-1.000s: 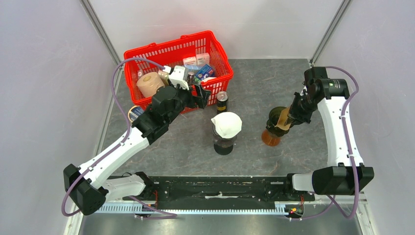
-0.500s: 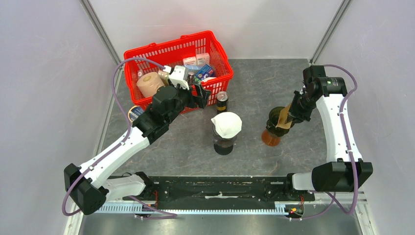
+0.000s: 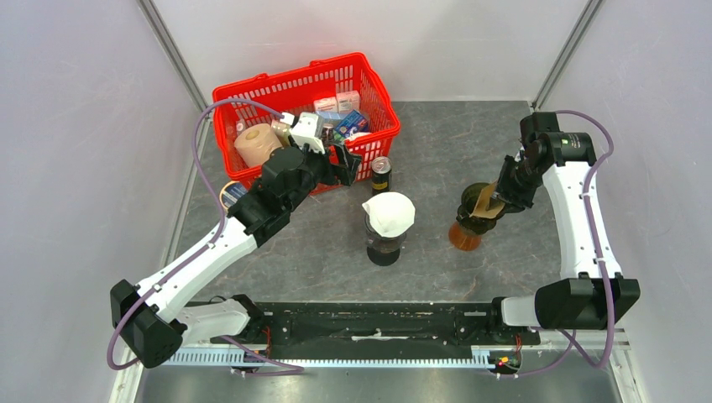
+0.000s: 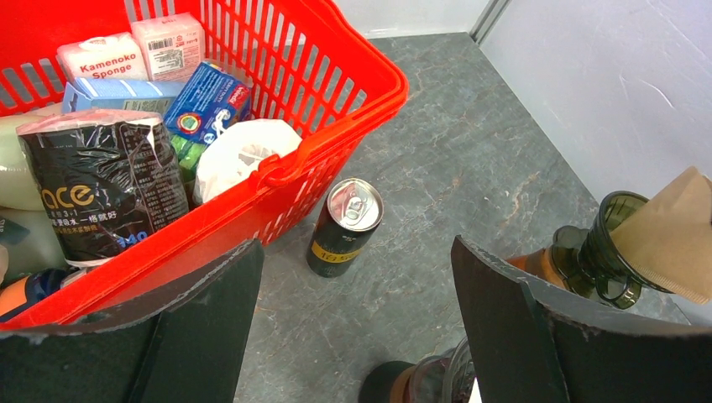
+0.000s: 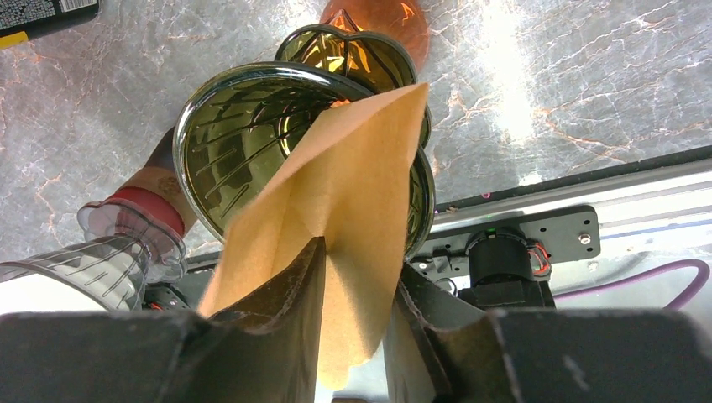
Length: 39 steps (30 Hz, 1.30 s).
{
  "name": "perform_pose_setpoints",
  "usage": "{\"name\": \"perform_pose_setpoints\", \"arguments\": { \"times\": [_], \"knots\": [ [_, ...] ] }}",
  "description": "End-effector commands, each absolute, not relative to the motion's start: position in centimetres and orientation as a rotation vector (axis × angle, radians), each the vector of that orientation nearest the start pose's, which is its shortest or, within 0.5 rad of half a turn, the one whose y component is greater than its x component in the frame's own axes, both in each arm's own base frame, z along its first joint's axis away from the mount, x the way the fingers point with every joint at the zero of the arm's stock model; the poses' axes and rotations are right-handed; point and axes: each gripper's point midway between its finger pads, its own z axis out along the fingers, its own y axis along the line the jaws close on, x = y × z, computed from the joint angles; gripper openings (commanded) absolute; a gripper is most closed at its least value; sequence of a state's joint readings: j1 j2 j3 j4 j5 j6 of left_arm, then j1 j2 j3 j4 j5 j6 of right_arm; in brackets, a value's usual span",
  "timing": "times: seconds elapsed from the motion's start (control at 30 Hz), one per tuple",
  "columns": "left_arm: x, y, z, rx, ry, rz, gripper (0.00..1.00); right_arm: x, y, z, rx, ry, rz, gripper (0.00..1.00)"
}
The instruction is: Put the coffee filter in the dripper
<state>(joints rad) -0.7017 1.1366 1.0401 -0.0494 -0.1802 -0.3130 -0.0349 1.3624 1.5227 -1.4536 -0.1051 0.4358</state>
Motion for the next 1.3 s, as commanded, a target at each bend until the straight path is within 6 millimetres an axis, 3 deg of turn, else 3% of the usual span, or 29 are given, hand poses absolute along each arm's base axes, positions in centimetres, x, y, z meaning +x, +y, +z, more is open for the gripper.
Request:
{"name": "perform_pose_setpoints", "arguments": {
  "times": [0.0, 0.47, 0.87, 1.27],
  "knots": [
    [32.0, -24.6, 32.7, 0.166, 1.699, -0.642, 0.89, 23.4, 2.4, 24.4, 0.620, 2.717, 0.225, 0.37],
    [31.8, -24.6, 32.8, 0.168, 1.696, -0.650, 0.89, 23.0, 1.7, 27.1, 0.601, 2.617, 0.183, 0.40],
    [31.7, -24.8, 33.0, 0.175, 1.693, -0.663, 0.89, 25.9, 4.4, 30.9, 0.467, 2.443, 0.425, 0.38],
    [31.7, -24.7, 33.3, 0.172, 1.688, -0.664, 0.89, 27.9, 5.6, 32.0, 0.425, 2.398, 0.520, 0.36]
  ]
}}
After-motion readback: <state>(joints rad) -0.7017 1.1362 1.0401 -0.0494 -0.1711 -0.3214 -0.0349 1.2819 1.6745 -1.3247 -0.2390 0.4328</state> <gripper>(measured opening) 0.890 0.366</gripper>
